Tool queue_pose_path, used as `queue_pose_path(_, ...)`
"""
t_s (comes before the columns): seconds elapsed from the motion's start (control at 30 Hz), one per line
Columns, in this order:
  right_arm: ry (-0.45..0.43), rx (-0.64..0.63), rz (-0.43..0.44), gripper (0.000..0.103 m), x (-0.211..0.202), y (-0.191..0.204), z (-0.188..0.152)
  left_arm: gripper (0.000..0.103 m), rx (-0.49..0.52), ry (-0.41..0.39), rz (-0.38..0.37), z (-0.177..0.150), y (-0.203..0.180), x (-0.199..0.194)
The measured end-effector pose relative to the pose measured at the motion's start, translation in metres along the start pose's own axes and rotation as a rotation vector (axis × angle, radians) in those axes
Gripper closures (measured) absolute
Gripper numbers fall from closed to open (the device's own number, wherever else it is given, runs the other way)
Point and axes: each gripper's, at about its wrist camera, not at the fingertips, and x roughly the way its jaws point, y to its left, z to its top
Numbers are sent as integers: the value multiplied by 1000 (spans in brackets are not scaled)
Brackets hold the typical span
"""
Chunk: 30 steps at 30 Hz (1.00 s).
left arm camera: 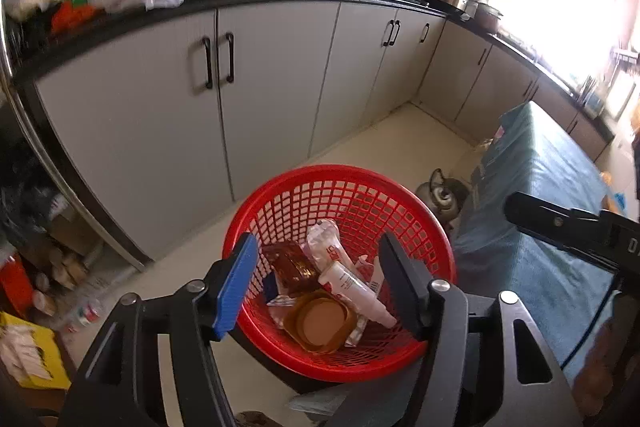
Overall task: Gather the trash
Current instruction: 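Move both open tools back over the table toward the remaining boxes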
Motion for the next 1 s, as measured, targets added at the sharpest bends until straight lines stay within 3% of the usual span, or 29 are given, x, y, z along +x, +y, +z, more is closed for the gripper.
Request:
queue_pose_path(0.4, -61, 51, -42, 43, -51, -33, -20, 30, 149, -82, 86, -10, -49, -36)
queue_pose_path(0.8, -153, 152, -91, 34, -121, -89, -49, 28, 253, -100, 64, -24, -105, -62)
queue_pose_path(1.0, -206, 205, -135, 30, -164, -125, -70, 27, 292, -72, -16, -33, -139, -70)
